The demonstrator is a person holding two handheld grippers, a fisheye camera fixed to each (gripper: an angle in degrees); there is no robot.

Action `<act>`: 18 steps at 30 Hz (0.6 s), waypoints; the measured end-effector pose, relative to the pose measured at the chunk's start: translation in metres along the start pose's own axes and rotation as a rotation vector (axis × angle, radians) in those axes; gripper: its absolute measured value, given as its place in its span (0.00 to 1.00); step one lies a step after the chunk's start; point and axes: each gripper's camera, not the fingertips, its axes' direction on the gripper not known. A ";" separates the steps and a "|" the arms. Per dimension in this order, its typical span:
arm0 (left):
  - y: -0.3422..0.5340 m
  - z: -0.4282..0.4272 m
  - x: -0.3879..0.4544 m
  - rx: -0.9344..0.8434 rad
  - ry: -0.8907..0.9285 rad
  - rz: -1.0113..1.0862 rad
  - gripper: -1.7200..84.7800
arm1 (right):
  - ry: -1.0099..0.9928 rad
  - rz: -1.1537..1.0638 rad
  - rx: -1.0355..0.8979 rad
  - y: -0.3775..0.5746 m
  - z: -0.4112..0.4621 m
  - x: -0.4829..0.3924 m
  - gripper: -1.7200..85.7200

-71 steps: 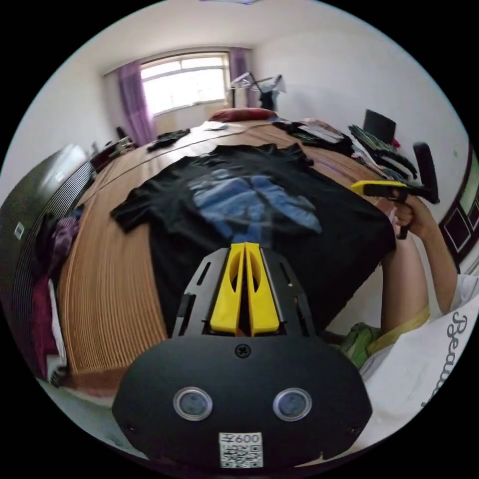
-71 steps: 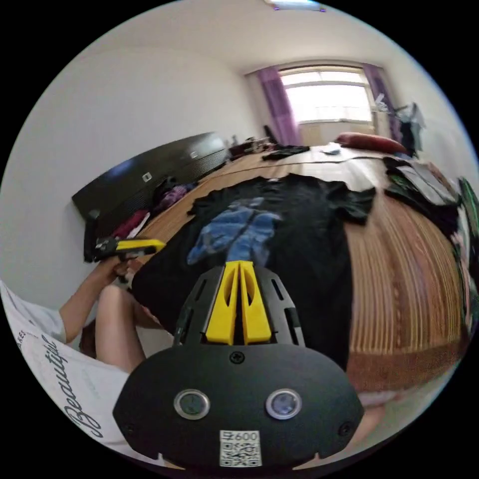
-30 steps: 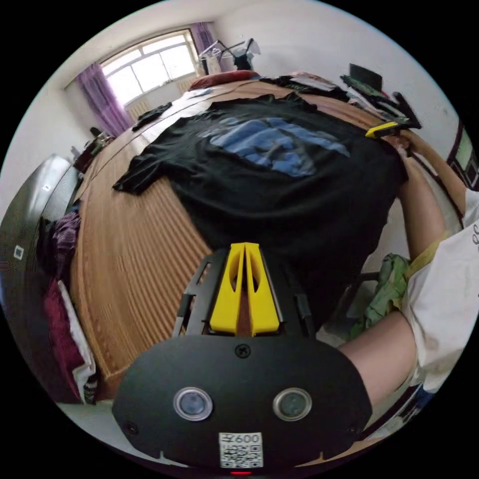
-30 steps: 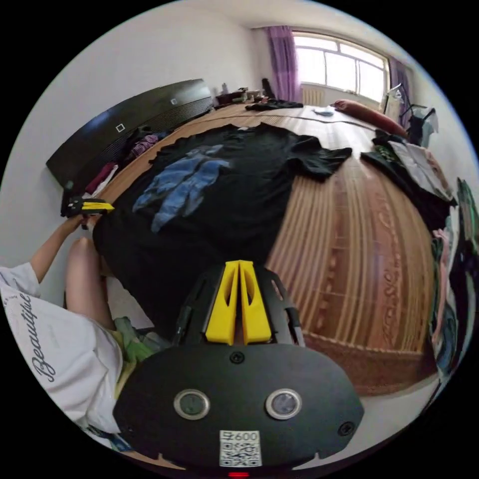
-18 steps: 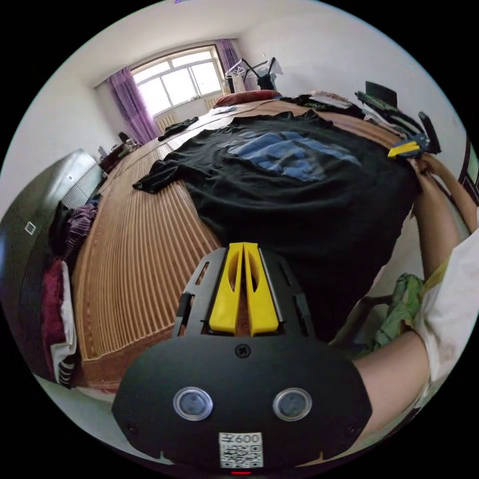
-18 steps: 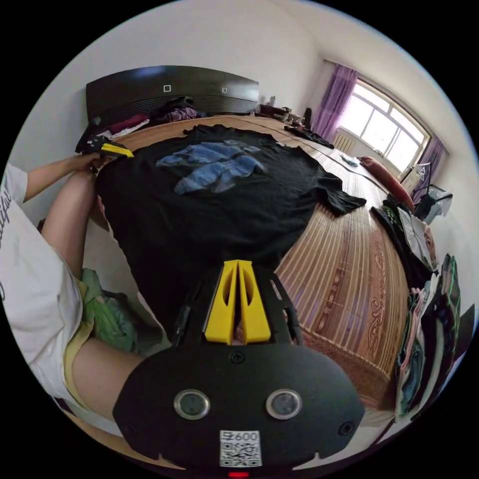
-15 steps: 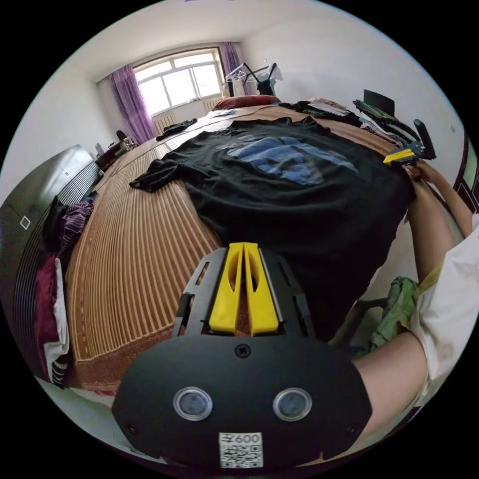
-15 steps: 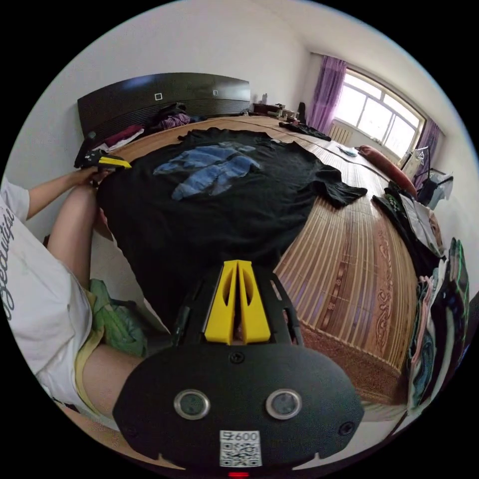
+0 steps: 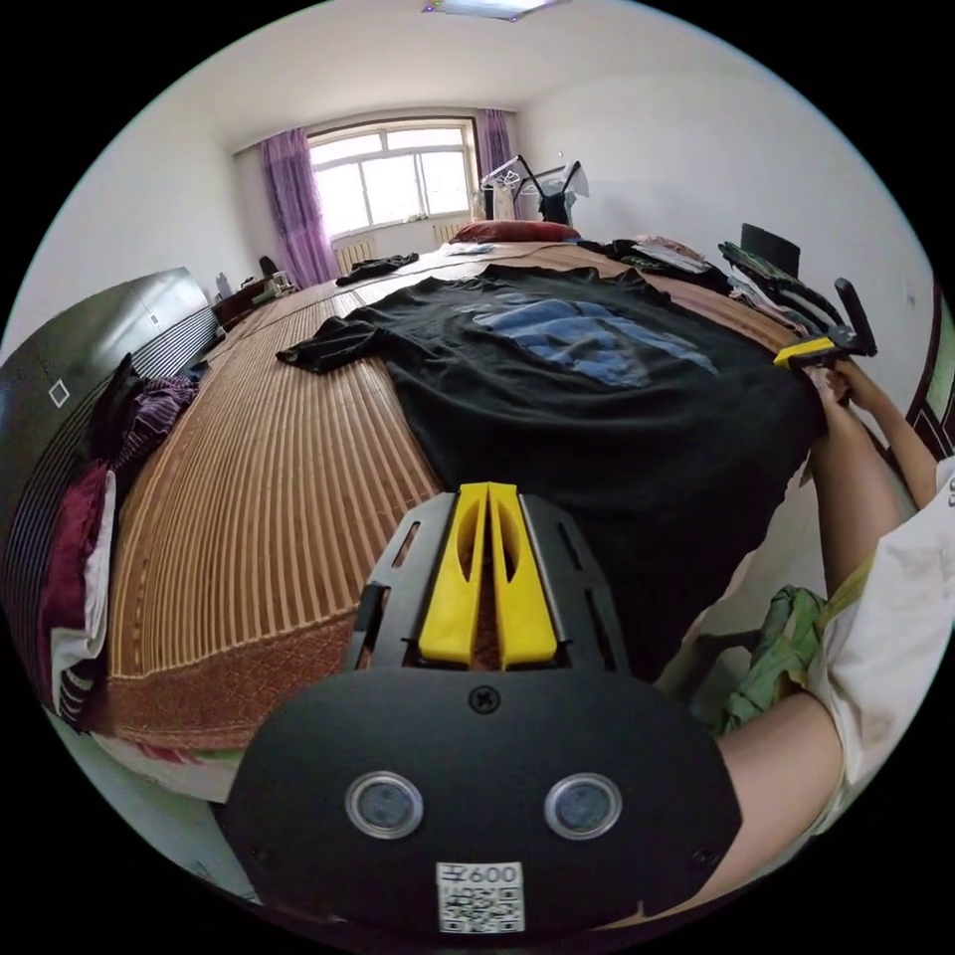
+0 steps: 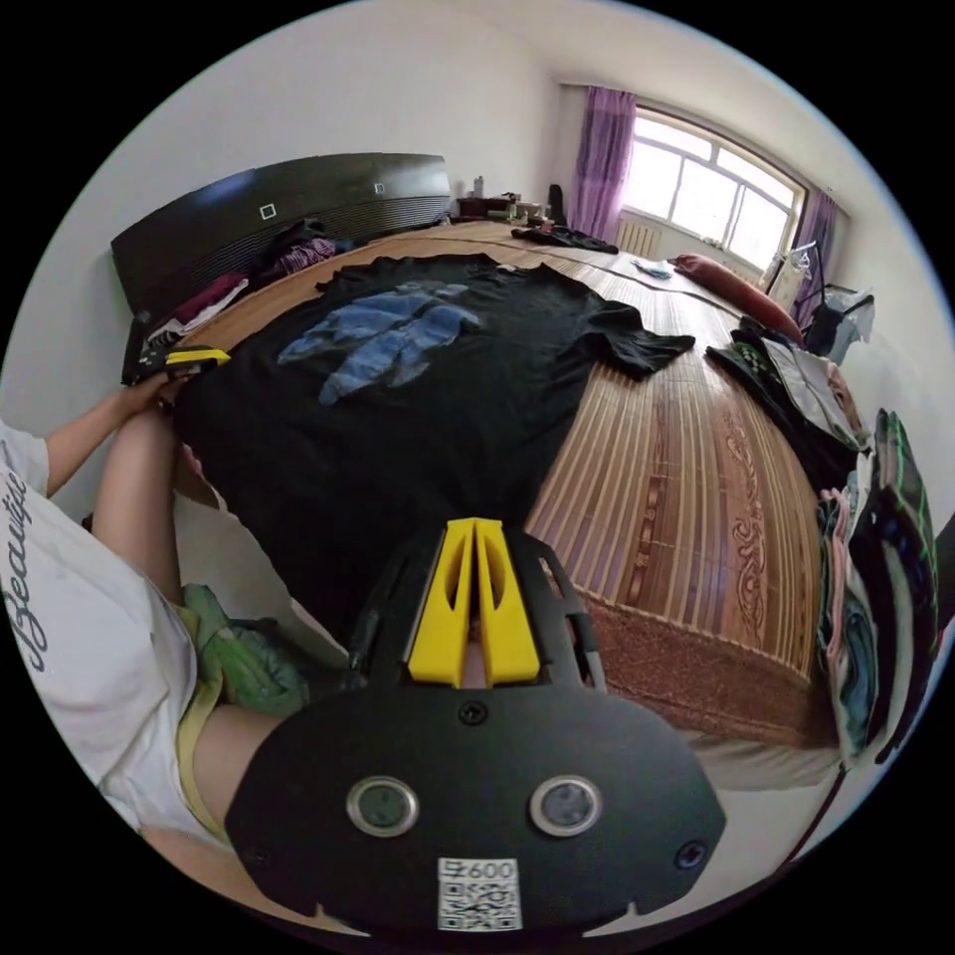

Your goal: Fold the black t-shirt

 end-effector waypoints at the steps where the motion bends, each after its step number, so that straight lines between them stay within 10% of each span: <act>1: 0.001 0.003 -0.004 0.005 0.001 0.001 0.03 | 0.018 -0.018 0.005 0.000 0.002 -0.004 0.01; 18: -0.059 0.034 -0.124 -0.003 0.006 0.031 0.02 | -0.061 0.094 -0.004 0.002 0.038 0.028 0.01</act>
